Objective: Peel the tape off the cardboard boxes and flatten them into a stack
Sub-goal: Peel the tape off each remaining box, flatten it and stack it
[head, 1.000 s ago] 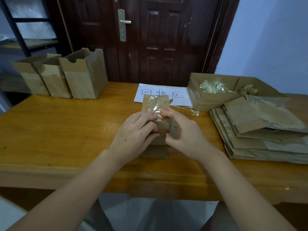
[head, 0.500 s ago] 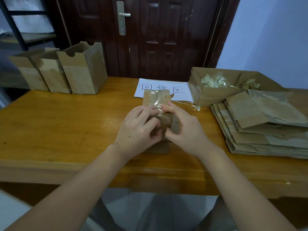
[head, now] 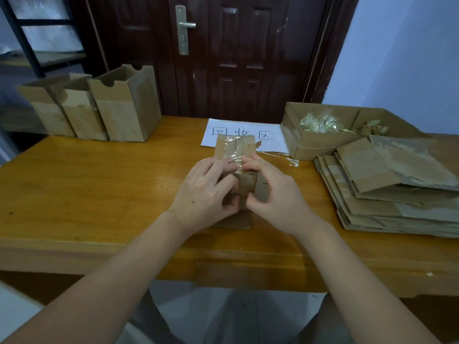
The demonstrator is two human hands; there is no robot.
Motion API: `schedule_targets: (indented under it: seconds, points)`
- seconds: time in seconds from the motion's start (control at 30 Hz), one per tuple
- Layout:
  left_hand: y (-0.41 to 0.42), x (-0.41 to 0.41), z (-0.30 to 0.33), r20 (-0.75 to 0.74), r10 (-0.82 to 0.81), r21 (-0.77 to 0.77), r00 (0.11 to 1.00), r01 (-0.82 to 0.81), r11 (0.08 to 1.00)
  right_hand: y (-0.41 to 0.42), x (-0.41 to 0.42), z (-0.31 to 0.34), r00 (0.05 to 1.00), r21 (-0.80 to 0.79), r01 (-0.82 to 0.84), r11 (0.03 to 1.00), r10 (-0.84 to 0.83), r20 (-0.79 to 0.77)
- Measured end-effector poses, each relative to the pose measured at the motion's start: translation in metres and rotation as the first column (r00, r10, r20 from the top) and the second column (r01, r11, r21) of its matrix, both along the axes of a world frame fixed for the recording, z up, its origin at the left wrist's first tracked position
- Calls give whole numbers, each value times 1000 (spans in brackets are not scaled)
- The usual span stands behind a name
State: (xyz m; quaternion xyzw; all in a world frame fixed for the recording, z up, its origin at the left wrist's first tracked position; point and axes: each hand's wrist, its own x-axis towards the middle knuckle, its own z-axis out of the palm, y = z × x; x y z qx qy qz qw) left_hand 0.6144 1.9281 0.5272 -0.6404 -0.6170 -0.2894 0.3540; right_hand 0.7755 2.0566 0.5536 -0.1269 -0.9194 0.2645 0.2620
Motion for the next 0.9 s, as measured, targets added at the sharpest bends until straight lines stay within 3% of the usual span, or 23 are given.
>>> schedule_targets:
  seconds: [0.53,0.6,0.77,0.9]
  points:
    - [3,-10,15,-140,-57,17,989,60,998,1,2,3,1000,56,-7,998,7,12]
    - [3,-11,14,-82,-67,17,994,69,998,3,3,1,1000,89,-12,996,12,1]
    - [7,-7,3,267,-11,-111,964,42,993,6,3,2,999,96,-42,994,43,-4]
    - [17,-5,2,311,11,-63,950,9,998,6,3,4,999,81,-42,996,43,-9]
